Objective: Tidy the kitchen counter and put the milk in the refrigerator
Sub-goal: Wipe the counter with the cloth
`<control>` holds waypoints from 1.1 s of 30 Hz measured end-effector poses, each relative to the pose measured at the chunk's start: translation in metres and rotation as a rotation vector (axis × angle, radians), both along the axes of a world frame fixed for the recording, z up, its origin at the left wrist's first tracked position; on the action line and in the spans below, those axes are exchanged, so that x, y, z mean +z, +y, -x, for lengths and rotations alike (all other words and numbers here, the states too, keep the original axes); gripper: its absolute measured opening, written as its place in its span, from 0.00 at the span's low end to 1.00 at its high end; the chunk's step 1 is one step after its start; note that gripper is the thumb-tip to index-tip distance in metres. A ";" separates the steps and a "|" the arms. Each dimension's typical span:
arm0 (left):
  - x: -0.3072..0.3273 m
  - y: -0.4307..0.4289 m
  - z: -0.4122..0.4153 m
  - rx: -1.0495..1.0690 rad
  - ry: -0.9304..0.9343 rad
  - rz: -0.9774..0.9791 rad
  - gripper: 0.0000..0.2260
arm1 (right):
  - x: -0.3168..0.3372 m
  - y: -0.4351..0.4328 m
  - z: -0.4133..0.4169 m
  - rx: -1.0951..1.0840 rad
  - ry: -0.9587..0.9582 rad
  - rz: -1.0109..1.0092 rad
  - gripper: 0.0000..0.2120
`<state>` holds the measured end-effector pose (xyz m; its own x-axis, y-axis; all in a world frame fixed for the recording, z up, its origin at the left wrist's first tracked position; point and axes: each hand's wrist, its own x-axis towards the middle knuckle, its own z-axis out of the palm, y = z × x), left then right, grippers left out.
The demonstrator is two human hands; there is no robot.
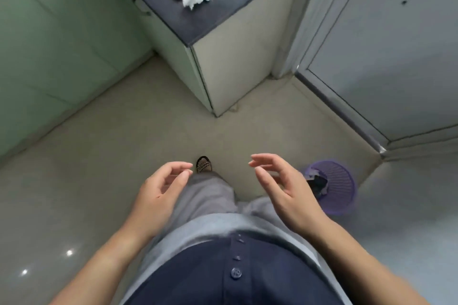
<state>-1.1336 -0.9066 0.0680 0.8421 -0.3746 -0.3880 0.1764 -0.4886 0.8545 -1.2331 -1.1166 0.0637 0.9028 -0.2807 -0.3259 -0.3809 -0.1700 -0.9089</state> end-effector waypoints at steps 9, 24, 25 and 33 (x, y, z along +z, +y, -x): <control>-0.004 0.130 -0.044 0.233 -0.004 0.008 0.15 | -0.016 0.109 -0.091 0.287 0.059 0.093 0.12; -0.008 0.312 -0.207 0.606 -0.050 0.043 0.16 | -0.013 0.281 -0.342 0.637 -0.048 0.187 0.14; -0.010 0.317 -0.224 0.610 -0.049 0.032 0.16 | -0.015 0.286 -0.361 0.649 -0.047 0.188 0.14; 0.000 0.335 -0.403 0.675 -0.108 0.037 0.15 | 0.005 0.310 -0.569 0.688 -0.122 0.198 0.15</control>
